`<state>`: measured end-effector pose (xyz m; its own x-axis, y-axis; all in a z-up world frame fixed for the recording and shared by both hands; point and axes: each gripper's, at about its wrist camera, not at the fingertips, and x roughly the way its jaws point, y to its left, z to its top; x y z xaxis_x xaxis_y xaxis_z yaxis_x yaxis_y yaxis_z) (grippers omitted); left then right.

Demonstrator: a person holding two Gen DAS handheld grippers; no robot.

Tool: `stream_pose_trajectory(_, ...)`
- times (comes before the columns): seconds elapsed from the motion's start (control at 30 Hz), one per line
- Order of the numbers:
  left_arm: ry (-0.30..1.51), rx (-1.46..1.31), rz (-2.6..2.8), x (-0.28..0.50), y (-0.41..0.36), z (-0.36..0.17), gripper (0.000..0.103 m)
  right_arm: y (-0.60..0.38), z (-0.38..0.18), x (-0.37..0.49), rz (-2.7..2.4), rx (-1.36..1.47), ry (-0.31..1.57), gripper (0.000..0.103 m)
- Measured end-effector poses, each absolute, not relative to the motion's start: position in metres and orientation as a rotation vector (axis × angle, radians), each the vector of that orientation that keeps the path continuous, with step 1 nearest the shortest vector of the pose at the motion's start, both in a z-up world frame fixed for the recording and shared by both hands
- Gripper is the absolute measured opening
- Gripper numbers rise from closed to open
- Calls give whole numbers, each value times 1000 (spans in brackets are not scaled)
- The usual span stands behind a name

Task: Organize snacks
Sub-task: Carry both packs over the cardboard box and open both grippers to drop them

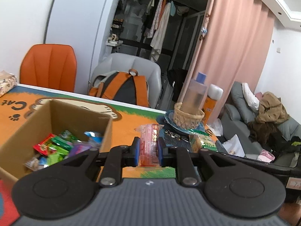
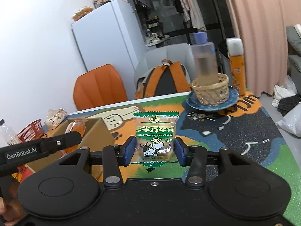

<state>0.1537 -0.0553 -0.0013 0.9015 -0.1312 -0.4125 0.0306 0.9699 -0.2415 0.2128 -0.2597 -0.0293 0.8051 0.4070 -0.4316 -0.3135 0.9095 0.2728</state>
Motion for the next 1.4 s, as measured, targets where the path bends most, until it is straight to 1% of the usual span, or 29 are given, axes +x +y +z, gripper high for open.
stream_pose_trajectory(0.43, 407, -277, -11, 137, -2, 4, 18, -213, -18, 216, 443, 161, 486, 46)
stream_pose_trajectory(0.7, 414, -287, 48, 127, 33, 4, 18, -187, -13, 213, 492, 179, 477, 46)
stream_pose_trajectory(0.97, 429, -338, 112, 122, 68, 0, 19, -149, -9, 212, 552, 129, 481, 46)
stream_pose_trajectory(1.0, 430, -343, 132, 120, 71, -1, 22, -145, -8, 211, 559, 126, 480, 46)
stream_pose_trajectory(1.07, 432, -341, 144, 115, 75, -1, 23, -138, -6, 209, 579, 126, 480, 46)
stream_pose_trajectory(1.1, 432, -339, 142, 114, 77, 0, 25, -134, -5, 208, 590, 128, 484, 46)
stream_pose_trajectory(1.17, 428, -335, 152, 109, 80, 1, 33, -127, -5, 207, 606, 123, 488, 46)
stream_pose_trajectory(1.23, 419, -330, 168, 103, 83, 1, 50, -121, -5, 204, 615, 112, 487, 46)
stream_pose_trajectory(1.3, 420, -324, 168, 101, 84, 0, 57, -116, -4, 202, 625, 110, 492, 46)
stream_pose_trajectory(1.4, 429, -333, 172, 97, 89, -1, 63, -110, -1, 201, 642, 106, 493, 46)
